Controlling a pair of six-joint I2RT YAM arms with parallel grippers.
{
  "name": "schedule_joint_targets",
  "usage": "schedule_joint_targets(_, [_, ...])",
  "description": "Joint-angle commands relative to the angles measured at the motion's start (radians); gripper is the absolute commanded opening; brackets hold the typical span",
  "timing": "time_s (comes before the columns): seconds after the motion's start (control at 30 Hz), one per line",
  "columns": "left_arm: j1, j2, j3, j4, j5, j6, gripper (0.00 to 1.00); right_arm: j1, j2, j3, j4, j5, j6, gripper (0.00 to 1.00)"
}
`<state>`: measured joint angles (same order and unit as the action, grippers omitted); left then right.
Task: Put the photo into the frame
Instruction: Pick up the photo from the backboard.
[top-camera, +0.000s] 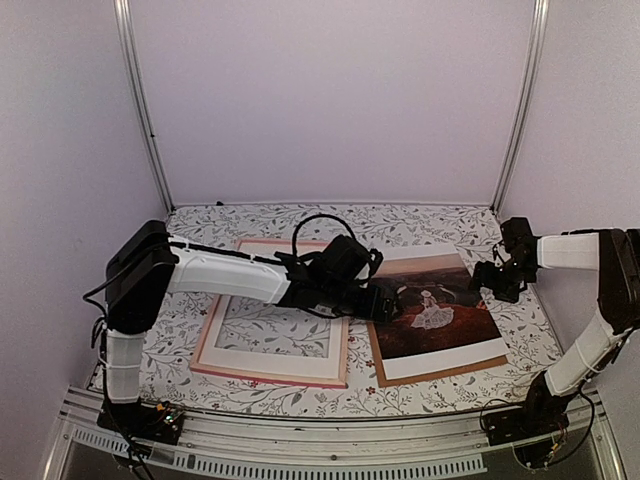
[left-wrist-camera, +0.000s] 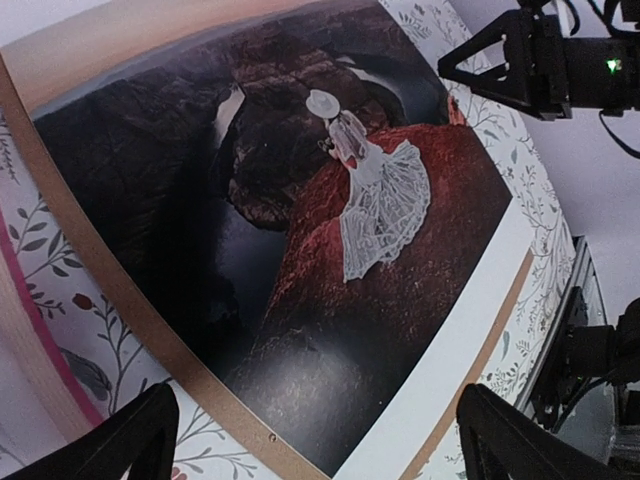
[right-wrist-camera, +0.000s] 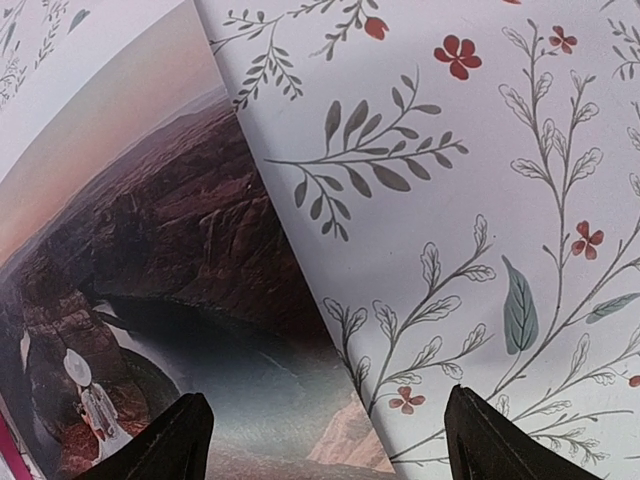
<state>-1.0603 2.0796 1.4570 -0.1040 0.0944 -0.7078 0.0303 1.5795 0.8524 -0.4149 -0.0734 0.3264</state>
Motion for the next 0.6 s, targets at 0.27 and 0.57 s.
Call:
schedule_joint_targets(0.27, [-0.028, 0.142, 0.142, -0.089, -0.007, -0.083, 0.99, -0.006, 0.022, -0.048, 0.066, -0.075, -0.010, 0.83])
schedule_joint_targets(0.57, [-0.028, 0.190, 0.171, -0.103, -0.017, -0.116, 0.99, -0.006, 0.015, -0.057, 0.080, -0.101, -0.016, 0.83])
